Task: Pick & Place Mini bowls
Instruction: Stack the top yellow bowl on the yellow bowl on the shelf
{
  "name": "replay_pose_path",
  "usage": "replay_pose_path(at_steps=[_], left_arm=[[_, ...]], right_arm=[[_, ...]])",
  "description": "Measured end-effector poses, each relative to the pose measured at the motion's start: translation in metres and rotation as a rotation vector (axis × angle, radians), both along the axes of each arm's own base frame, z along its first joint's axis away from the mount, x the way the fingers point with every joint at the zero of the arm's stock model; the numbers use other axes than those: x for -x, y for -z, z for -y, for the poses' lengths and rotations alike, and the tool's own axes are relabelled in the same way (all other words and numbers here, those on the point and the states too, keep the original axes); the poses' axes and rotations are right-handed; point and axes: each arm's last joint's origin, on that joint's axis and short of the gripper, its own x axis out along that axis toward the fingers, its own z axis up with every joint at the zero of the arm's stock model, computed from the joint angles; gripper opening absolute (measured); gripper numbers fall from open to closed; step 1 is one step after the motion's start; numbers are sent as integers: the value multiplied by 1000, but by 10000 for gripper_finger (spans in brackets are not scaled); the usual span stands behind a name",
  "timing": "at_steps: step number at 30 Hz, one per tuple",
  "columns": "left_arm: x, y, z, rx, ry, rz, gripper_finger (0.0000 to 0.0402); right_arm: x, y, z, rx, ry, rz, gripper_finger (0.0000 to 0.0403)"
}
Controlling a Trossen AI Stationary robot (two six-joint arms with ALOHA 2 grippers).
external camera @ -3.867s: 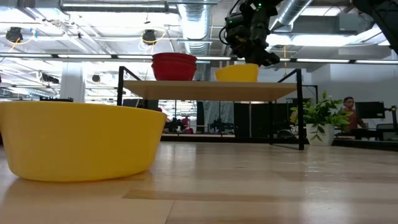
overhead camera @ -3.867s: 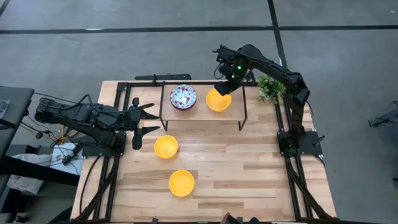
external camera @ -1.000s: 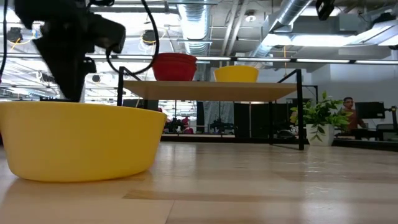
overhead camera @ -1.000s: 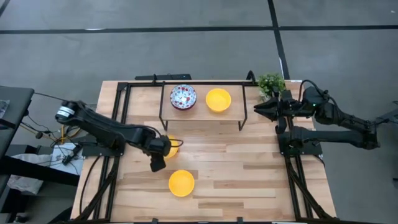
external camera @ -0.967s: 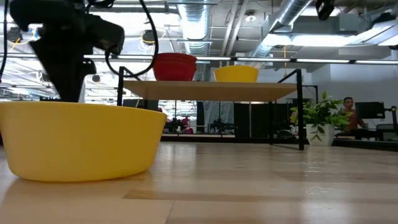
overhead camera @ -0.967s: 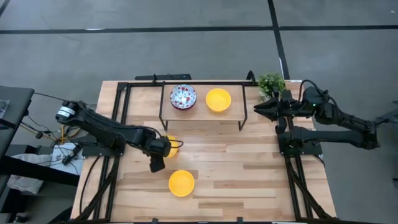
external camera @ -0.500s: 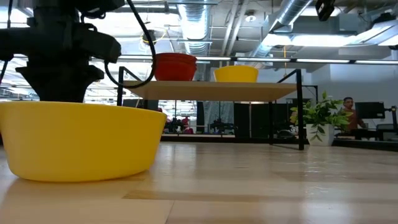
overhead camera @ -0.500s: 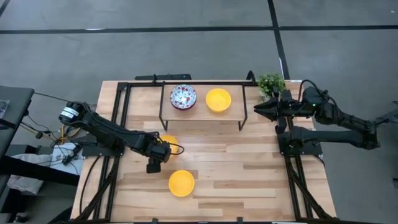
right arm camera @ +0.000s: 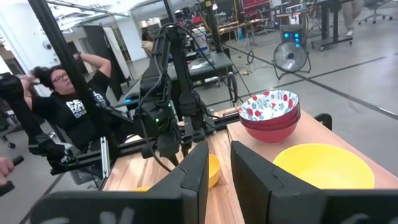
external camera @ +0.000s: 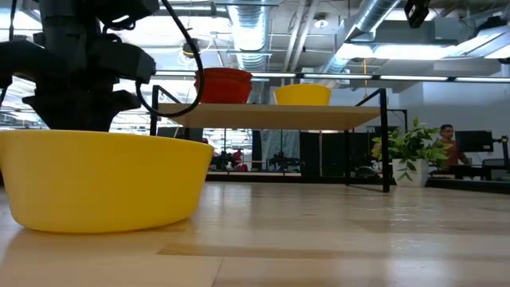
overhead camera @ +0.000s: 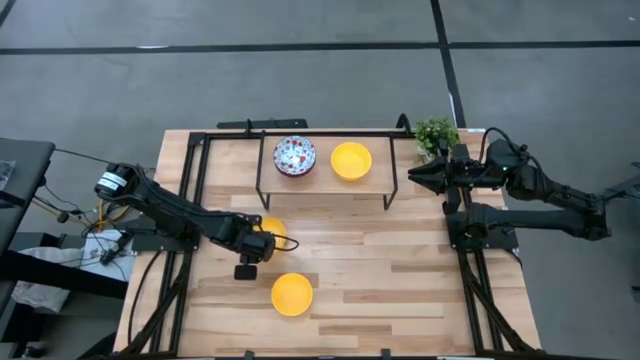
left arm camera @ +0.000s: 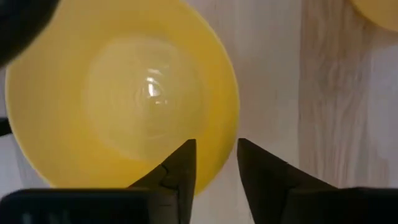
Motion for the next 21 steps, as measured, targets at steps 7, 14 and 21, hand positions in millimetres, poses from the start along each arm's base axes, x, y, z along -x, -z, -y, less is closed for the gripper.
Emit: replay_pose_path(at_steps=[7,14,21], left_arm=[[2,15,0,54,30,44,67],[9,25,-2,55,29,15,40],[3,15,1,90,17,28,7]], right_arm=[[0,0,1,-8,22,0,58],[0,0,1,-24,25,1,58],[0,0,1,-62,27,3,58]])
